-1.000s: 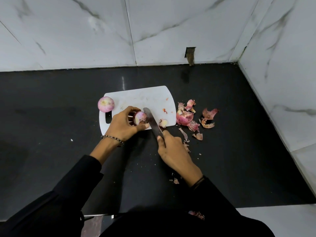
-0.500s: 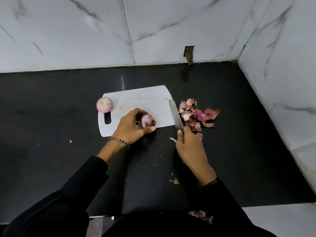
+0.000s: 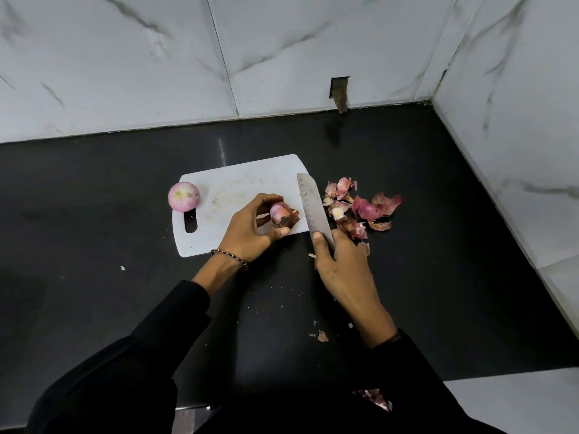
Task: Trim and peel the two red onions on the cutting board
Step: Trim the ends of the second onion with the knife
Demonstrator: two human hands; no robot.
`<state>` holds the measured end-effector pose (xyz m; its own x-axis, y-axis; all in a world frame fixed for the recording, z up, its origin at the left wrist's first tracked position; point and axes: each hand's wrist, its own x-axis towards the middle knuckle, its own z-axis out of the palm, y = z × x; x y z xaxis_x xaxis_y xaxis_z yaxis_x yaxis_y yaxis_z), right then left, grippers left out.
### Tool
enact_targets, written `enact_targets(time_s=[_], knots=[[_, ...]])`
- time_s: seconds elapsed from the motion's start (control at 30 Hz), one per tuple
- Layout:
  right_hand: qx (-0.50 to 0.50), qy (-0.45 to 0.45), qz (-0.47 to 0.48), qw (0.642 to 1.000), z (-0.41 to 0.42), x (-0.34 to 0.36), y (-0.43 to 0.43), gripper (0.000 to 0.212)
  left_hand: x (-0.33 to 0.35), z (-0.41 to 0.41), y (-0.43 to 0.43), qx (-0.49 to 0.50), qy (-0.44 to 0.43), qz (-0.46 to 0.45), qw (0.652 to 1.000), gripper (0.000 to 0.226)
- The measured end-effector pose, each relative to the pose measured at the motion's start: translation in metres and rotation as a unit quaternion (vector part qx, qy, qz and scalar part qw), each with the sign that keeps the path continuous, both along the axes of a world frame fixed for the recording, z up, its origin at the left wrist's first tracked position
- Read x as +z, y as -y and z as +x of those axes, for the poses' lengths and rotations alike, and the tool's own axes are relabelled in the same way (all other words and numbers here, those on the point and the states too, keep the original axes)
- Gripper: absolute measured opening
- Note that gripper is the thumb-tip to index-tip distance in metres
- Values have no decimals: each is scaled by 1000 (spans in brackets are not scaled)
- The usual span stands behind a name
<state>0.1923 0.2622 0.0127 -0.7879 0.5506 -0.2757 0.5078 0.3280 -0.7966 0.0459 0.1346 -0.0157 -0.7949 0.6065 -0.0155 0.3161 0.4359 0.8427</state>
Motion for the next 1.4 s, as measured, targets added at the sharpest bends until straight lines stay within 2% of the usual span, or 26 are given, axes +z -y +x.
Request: enact_targets(time_s=[0.13,0.53,0.77,1.07,1.23,1.4], knots=[[31,-3,16,999,-3,0,3,26,4,-1,-3,-14,-21,-21,999,58],[87,12,51,995,-12,4,7,24,17,-3,-12,-19,-25,-81,996,68],[105,49,94,989,-12,13,11,24,21,1,-23,-15,-89,-141,986,45],[135,133,123,974,-24,23,4,26,22,-8,-34,-43,-124,-218,967,40],[134,139,80,978,-29,26,-1,26,27,-11,-32,-59,-97,-202,973,47],[133,141,73,978,-27,30,0,26,23,-9,-30,-72,-109,-197,972,37]])
